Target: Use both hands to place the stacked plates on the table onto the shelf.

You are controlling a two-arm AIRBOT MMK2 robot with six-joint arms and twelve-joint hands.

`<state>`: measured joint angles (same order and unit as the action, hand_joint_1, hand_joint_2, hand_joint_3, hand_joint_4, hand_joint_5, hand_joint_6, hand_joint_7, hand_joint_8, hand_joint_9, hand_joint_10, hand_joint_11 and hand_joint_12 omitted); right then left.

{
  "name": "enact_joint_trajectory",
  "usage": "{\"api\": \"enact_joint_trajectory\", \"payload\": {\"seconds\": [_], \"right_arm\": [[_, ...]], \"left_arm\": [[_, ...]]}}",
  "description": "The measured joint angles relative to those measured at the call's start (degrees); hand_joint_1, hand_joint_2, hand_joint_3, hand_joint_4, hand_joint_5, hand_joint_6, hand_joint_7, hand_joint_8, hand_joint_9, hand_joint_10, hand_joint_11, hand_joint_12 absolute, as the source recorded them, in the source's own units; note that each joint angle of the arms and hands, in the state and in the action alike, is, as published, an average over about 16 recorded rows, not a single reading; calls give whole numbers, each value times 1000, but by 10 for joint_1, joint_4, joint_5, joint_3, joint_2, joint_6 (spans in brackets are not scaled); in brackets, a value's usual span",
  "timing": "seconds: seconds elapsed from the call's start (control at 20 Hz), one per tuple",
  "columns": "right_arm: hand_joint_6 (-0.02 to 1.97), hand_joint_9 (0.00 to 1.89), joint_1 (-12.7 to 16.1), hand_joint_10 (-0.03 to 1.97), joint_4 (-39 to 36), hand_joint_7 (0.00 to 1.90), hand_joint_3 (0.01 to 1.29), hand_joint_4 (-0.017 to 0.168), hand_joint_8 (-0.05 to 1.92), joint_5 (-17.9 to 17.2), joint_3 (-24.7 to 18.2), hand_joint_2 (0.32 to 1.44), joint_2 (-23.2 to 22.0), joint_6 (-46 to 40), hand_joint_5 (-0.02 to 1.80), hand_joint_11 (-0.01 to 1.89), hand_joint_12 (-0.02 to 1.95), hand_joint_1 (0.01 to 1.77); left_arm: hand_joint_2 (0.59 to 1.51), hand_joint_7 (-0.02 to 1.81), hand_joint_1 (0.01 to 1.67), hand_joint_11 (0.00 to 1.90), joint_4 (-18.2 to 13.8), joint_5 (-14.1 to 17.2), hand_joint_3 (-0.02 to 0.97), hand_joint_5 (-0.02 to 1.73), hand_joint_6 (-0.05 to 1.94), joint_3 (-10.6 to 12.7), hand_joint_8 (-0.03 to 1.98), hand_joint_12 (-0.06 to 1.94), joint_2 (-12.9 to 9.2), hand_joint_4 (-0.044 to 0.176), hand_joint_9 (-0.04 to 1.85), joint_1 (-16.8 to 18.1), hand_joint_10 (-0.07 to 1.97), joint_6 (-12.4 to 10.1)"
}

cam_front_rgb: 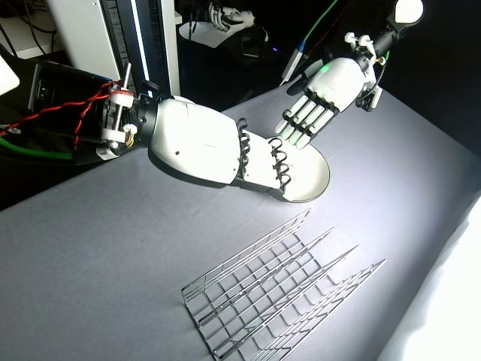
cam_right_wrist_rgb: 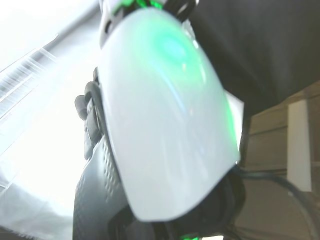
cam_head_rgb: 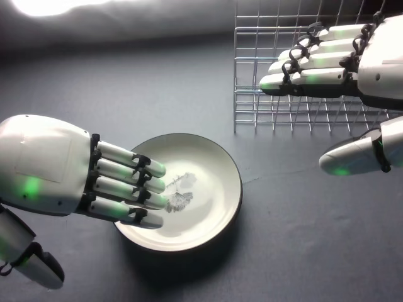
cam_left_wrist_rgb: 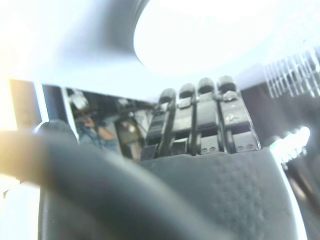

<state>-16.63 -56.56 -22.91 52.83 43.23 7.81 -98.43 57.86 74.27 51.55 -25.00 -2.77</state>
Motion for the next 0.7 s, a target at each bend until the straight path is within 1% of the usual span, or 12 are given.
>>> {"api": "enact_joint_trajectory", "payload": {"seconds": [0.3,0.5,0.7], "right_arm": [[18,94,-5,11,-1,73,15,3,11,-18,-1,1178,-1,0,70,21,353,18],[18,93,-9,11,-2,75,15,3,10,-27,-1,1178,-2,1,75,21,348,18],[18,97,-15,11,-6,80,15,3,11,-35,-1,1178,-4,2,80,22,354,18]], "left_arm": [[1163,16,16,14,-2,-9,20,21,-13,31,-14,-16,25,2,15,-25,8,23],[1165,17,15,14,-4,-17,19,21,-13,54,-15,-17,42,3,18,-34,8,30],[1168,17,15,15,-10,-21,19,21,-14,75,-15,-17,54,2,20,-36,8,33]]}}
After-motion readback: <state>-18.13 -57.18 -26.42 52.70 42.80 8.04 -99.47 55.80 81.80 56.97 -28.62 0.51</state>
